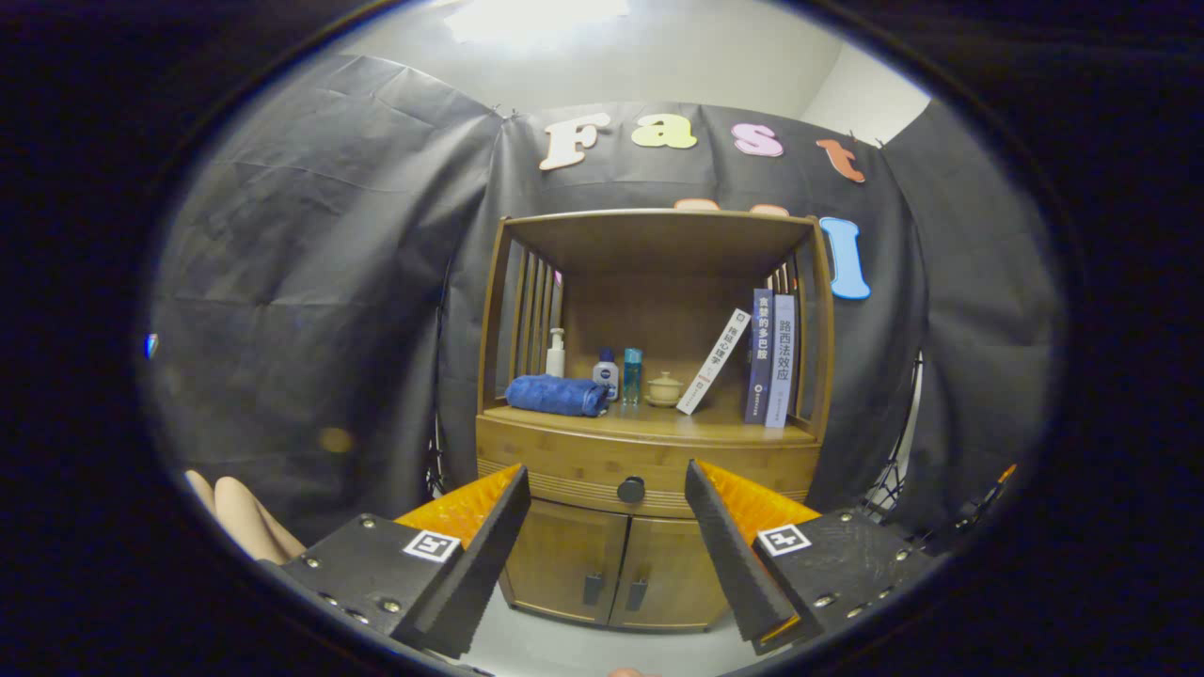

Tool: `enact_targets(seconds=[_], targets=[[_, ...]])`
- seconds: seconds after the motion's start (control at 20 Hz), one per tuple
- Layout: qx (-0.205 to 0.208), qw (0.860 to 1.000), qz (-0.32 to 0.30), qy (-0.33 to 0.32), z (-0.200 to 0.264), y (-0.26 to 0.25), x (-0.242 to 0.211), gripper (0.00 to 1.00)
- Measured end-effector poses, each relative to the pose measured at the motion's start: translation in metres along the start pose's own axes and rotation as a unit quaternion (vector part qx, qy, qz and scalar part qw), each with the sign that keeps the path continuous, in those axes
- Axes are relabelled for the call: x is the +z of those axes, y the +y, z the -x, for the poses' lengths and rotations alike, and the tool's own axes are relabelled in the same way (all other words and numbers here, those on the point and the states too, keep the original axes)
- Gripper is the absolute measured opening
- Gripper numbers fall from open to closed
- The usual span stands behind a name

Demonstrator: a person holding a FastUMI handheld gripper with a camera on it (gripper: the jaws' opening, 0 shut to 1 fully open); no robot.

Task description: Pull open the drawer, take out the items inside it, and place them on the countertop above the cabinet.

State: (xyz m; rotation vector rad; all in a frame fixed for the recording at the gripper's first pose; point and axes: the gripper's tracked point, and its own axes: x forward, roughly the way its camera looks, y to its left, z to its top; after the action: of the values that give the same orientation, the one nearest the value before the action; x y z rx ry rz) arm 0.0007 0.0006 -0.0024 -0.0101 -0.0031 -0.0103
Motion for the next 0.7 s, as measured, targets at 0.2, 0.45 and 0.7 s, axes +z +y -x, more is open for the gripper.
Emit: enact_targets(seconds=[0.2,0.45,0.7], targets=[[-0.004,1.000,-0.001,0.002,-0.001,-0.003,-0.003,0.99],[-0.012,1.000,0.005,0.013,-0.009,-0.009,-0.016,0.99],[-0.016,0.999,0.007,0.027,-0.053,-0.012,-0.044,0.99]])
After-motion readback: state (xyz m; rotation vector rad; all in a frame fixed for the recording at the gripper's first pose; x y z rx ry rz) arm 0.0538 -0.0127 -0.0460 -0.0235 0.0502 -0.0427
